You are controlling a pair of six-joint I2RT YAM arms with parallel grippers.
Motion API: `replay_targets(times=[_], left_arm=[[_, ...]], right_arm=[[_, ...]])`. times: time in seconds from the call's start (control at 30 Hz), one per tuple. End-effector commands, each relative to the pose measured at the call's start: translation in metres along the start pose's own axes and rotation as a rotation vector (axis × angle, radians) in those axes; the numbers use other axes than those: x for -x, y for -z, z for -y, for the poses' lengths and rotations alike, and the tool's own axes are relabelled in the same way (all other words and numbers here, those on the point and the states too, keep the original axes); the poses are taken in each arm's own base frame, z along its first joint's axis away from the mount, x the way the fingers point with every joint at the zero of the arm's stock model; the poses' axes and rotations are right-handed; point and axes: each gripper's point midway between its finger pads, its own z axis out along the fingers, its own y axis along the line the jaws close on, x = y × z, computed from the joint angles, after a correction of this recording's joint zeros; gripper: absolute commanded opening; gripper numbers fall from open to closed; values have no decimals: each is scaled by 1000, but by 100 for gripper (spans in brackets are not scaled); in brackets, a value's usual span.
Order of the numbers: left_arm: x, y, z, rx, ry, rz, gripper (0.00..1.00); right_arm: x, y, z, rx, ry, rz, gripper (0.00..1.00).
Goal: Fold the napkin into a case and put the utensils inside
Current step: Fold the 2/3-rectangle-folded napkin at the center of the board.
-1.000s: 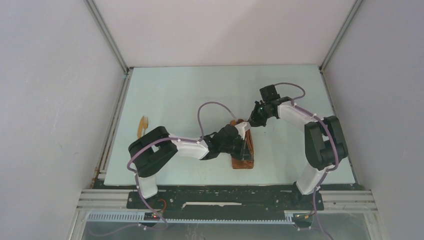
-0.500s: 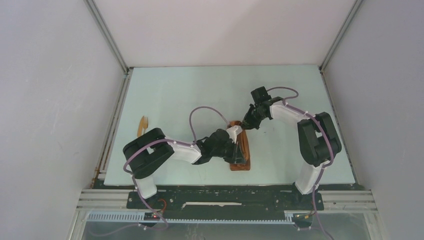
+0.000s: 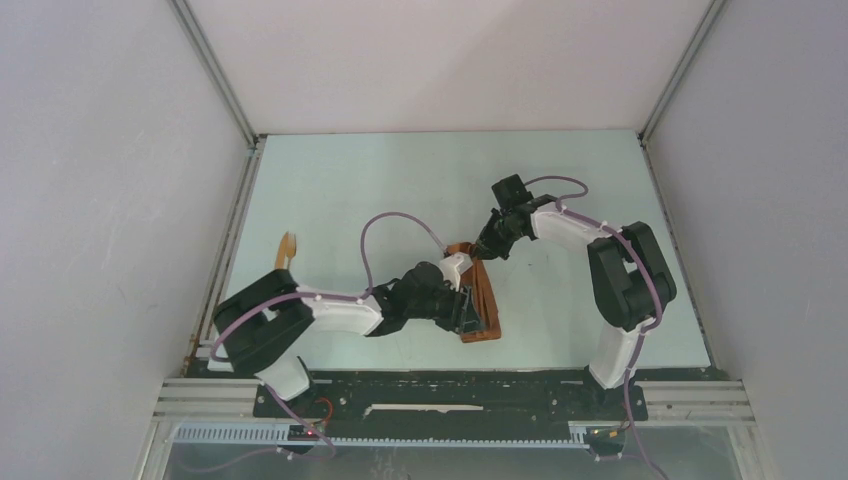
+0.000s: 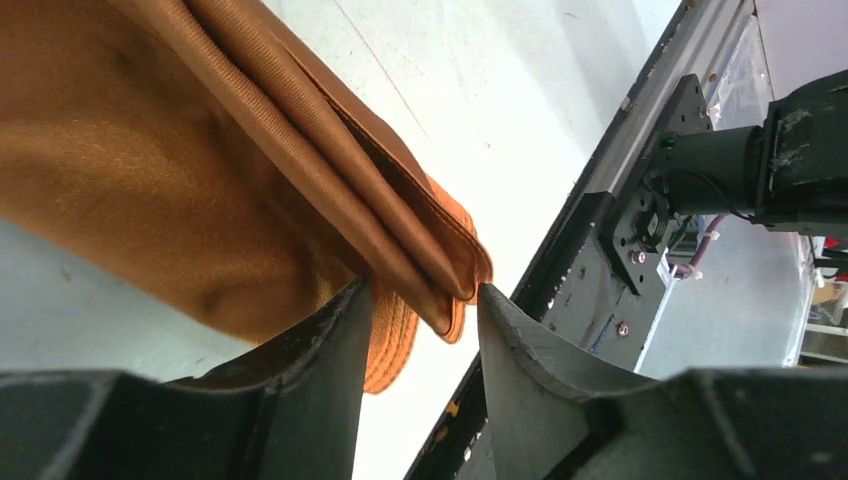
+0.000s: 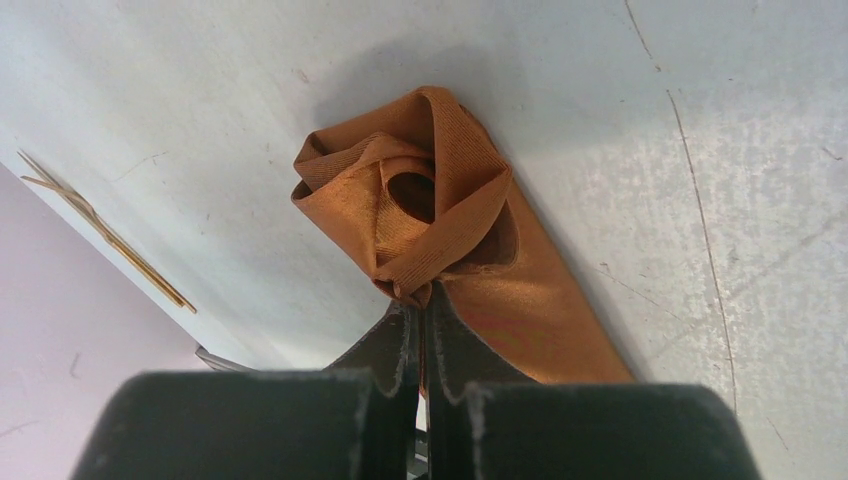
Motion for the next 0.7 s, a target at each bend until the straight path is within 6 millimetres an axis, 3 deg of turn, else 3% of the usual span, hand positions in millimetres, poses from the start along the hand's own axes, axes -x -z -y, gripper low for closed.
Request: replay_targets(times=[0.0,0.13,0.27,0.33,0.4,0.67], left_arm=[[20,24,8,27,-110,57,50],[22,47,2,74,-75,83,52],[33,61,-35,159,136,130,52],[36,59,-62,208,257,149,52],[39,55,-75,201,346,156,52],[56,21,-95,219,390,143,44]], right_arm=[[4,0,-21,32,1,20,0],[1,-1,-23,29,6,15,0],[1,0,-24,29,0,20,0],[0,0,-26,32,-4,20,0],[-2,0,-28,37,-6,19,0],[-8,-2,-31,21,-19,39,0]])
